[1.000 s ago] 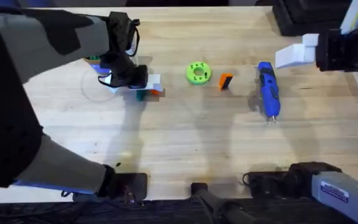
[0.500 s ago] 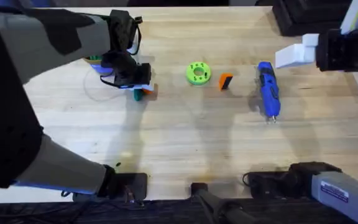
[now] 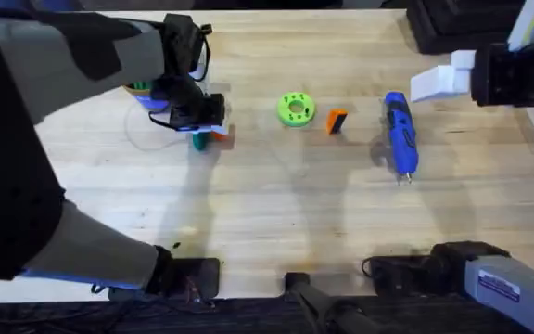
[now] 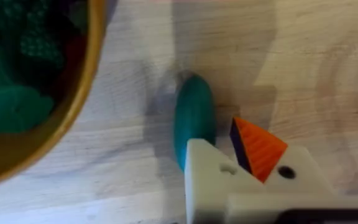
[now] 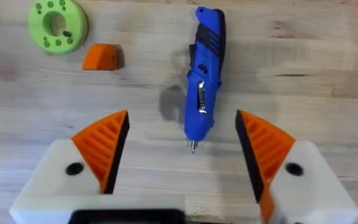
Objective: Pick up the gripper from the table and insert it into the empty holder that is missing its gripper. Then pick up a screw, insert it into the mounting hole, and use the screwdriver to tighten it. Finally, clean up the table by picking up the vegetable and placing it into the bucket.
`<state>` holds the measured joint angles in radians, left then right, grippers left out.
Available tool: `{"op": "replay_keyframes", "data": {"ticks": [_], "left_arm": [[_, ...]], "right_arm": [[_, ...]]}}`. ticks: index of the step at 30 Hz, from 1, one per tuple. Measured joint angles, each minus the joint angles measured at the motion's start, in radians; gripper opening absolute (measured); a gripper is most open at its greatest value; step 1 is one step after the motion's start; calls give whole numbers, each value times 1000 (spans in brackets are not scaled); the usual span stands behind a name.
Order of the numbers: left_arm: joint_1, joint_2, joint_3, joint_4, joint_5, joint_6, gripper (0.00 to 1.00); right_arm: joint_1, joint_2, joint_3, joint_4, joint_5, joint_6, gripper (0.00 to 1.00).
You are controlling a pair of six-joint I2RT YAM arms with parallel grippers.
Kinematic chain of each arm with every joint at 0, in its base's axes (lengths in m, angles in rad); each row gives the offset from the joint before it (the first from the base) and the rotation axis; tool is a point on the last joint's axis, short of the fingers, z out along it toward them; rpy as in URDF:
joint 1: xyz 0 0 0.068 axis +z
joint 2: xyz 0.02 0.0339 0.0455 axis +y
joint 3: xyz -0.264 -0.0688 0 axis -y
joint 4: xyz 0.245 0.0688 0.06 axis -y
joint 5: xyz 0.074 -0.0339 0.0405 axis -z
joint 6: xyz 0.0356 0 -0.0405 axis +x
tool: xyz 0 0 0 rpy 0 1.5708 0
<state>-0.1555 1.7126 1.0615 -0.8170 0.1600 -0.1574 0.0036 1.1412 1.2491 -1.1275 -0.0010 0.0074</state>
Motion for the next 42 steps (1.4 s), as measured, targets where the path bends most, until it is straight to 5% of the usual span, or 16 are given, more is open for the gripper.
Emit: {"op": "replay_keyframes", "data": {"ticks": [25,31,32,42], "left_arm": [[2,-609,79,-85,-45,0,18],[2,-645,79,-86,-52,2,904],[2,-644,79,-85,-52,0,967],[2,-645,79,-79,-53,0,986]], "right_arm": [[0,0,0,0,0,0,989],[0,0,0,0,0,0,990],[0,0,0,0,0,0,989],[0,0,0,0,0,0,990]]}}
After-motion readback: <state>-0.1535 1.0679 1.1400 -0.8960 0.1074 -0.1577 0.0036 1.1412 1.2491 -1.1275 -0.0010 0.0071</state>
